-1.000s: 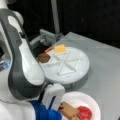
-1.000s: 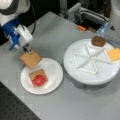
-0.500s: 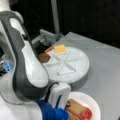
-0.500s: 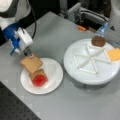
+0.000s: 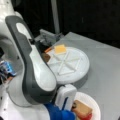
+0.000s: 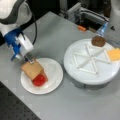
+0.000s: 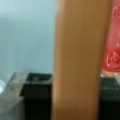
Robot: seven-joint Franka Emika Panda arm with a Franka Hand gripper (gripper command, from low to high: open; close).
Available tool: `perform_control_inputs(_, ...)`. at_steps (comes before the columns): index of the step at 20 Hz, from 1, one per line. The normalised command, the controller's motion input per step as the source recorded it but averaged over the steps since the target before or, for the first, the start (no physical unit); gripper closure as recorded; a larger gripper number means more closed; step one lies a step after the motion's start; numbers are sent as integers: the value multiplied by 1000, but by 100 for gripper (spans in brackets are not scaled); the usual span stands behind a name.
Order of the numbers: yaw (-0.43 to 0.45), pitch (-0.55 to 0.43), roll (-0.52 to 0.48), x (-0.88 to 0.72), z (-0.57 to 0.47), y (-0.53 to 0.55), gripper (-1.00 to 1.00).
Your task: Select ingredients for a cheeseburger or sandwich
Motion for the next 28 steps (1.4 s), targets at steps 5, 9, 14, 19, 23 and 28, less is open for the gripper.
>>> perform_control_inputs(5,131,-97,211,312,-73,-171,100)
perform_control_inputs(9,101,-102,188,227,-58,-99,100)
perform_control_inputs(14,67,-114,156,189,-58,-55,100)
perform_control_inputs(19,69,-133,63,104,-135,-57,100)
perform_control_inputs(23,76,-116,43,-1,-147,-87,100)
perform_control_inputs(28,62,-112,40,-57,-127,-75,100)
